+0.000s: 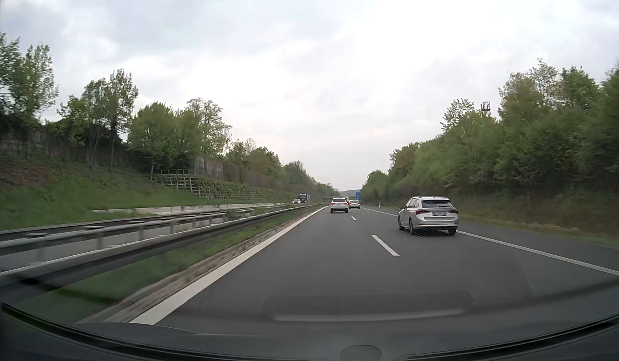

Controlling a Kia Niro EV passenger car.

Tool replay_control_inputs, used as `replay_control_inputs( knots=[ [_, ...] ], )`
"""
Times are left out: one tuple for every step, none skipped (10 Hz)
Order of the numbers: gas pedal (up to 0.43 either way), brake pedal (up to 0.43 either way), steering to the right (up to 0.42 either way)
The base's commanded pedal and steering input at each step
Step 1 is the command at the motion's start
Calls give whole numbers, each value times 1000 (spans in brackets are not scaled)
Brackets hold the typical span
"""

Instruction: Follow the waypoints while adhering to traffic rules and regulations

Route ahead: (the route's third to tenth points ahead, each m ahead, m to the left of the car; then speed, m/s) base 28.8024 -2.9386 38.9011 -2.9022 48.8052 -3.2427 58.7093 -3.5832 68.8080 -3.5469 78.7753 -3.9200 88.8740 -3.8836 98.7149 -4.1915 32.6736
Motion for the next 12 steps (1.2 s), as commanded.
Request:
replay_control_inputs(
  knots=[
    [98,0,-1],
    [98,0,-1],
    [98,0,-1],
    [98,0,-1],
    [98,0,0],
    [98,0,0],
    [98,0,0],
    [98,0,-1],
    [98,0,0],
    [98,0,0],
    [98,0,0],
    [98,0,0]
  ],
)
